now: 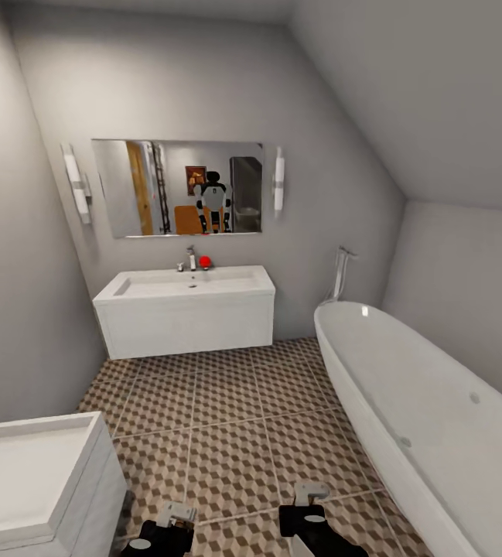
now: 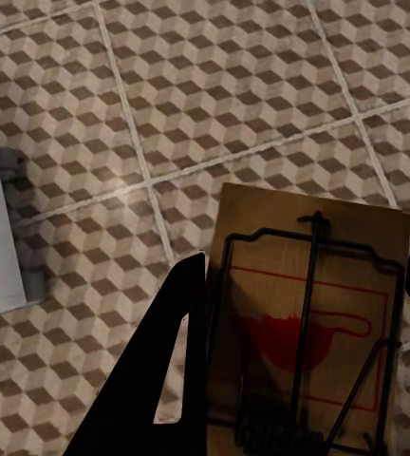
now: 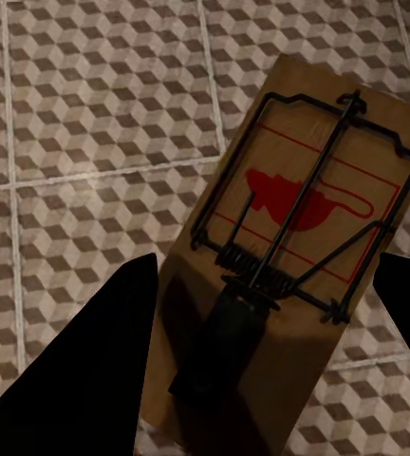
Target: Take the four mousetraps from the cabinet in the bathroom and place them on the bathroom floor. Make sure all four end up on the same floor surface, and ensure that at least two of them are either under or directly next to the same bathroom sink.
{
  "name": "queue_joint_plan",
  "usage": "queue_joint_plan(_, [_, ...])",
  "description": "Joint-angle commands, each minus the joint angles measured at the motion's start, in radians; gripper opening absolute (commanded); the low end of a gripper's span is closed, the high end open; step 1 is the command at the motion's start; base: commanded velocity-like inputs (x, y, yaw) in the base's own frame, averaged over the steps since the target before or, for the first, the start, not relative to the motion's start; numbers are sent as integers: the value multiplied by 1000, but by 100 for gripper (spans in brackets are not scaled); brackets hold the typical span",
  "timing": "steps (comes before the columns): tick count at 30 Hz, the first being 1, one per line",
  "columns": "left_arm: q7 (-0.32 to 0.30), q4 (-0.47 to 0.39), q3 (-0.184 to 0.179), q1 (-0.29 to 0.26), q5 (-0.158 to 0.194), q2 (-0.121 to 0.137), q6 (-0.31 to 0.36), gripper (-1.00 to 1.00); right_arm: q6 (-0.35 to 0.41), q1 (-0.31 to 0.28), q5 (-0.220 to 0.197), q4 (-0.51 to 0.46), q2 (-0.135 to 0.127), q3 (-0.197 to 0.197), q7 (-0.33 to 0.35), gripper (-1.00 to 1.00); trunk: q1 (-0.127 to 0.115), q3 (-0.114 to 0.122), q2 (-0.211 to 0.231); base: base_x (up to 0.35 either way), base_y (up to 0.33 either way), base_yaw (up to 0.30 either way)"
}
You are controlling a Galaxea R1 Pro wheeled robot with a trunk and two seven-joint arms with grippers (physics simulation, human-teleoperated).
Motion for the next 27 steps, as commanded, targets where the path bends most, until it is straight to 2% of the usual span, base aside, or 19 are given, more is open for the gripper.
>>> queue_joint_plan(1, [6,-2,-8,-1,7,1,6,-100,6,-1,-1,-1,0,5,-7,-100,1,-2,-2,313,-6,0])
queue_joint_plan(27, [6,-2,-8,-1,7,1,6,-100,7,-1,-1,-1,0,6,-7,-100,1,-2,-2,294,-1,33])
